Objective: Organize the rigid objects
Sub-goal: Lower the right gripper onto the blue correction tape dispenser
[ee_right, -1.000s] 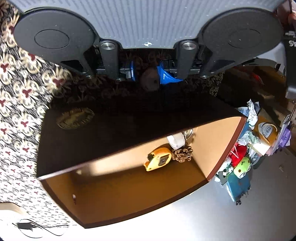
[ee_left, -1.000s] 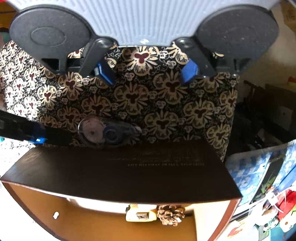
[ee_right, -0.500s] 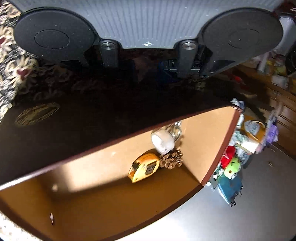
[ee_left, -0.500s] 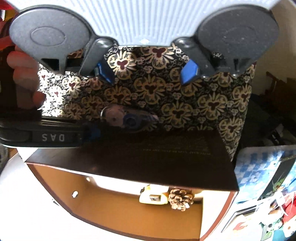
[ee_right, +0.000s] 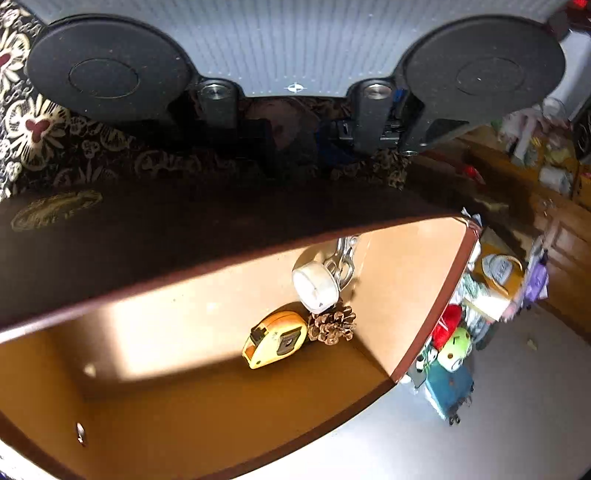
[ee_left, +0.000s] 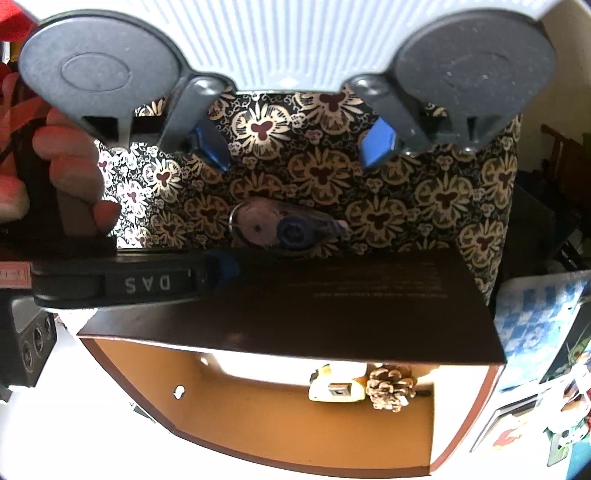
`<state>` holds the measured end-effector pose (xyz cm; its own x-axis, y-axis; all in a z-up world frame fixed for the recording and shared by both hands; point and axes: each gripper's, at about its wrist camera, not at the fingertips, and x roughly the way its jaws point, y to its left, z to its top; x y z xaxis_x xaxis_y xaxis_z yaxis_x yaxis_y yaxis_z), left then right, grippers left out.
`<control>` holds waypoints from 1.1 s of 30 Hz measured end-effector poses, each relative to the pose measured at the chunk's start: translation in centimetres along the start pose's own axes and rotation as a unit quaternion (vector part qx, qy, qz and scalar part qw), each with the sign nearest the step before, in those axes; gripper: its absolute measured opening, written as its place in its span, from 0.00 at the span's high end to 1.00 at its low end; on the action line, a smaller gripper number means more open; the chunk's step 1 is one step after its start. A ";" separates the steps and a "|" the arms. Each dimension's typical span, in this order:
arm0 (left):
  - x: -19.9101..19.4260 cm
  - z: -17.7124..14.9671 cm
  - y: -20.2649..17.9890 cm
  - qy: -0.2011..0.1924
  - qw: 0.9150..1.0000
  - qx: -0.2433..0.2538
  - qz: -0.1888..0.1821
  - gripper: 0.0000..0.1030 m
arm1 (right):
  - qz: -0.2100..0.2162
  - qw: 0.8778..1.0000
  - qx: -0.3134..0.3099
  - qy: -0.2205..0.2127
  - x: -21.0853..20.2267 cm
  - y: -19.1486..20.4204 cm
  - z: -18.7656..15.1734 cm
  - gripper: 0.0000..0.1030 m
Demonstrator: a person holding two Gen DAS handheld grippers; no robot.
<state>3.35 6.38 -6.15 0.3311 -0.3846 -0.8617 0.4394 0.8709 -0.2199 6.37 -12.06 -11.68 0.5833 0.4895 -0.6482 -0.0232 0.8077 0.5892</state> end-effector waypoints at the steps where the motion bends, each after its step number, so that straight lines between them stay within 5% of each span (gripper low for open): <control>1: -0.1 0.0 0.0 -0.001 1.000 0.003 -0.001 0.28 | 0.011 1.000 0.013 0.008 0.0 -0.2 0.0 0.95; 8: -0.3 0.0 -0.5 -0.003 0.999 0.028 -0.022 0.23 | 0.057 0.995 0.051 0.067 -0.1 -0.3 -1.8 0.96; 14: -0.4 0.0 -0.9 -0.006 0.999 0.040 -0.029 0.22 | 0.034 0.998 0.026 0.035 -1.1 0.1 -0.8 0.92; 26: 0.3 -0.3 -1.4 0.012 0.999 0.037 -0.034 0.22 | 0.061 0.987 0.099 0.111 0.2 -1.4 -3.2 0.94; 33: 0.8 -0.3 -1.7 0.003 0.999 0.052 -0.014 0.22 | 0.056 0.990 0.082 0.099 -0.5 -0.7 -3.6 0.94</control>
<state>2.59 4.65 -6.54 0.3137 -0.4059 -0.8584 0.5323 0.8238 -0.1950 3.19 -11.73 -13.51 0.4143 0.6403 -0.6468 0.0624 0.6890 0.7221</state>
